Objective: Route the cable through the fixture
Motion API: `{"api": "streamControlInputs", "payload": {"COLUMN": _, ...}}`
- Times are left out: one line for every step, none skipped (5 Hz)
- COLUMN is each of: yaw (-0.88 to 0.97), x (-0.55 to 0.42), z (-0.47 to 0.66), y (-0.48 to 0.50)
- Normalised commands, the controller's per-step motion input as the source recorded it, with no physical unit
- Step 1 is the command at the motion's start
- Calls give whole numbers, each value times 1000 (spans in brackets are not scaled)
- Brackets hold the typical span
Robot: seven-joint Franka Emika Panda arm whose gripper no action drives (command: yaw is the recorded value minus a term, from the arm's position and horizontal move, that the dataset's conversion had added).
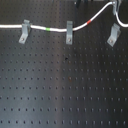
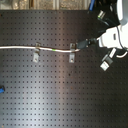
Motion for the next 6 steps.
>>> {"api": "streamControlInputs", "payload": {"yaw": 177, "x": 71, "z": 234, "y": 454}}
{"api": "streamControlInputs", "payload": {"yaw": 23, "x": 163, "z": 352, "y": 291}}
{"api": "streamControlInputs", "payload": {"yaw": -69, "x": 310, "z": 291, "y": 22}}
{"api": "streamControlInputs", "payload": {"yaw": 0, "x": 171, "z": -74, "y": -191}}
{"api": "streamControlInputs", "payload": {"yaw": 0, "x": 33, "z": -153, "y": -432}}
{"api": "streamControlInputs", "payload": {"yaw": 0, "x": 11, "z": -259, "y": -390}}
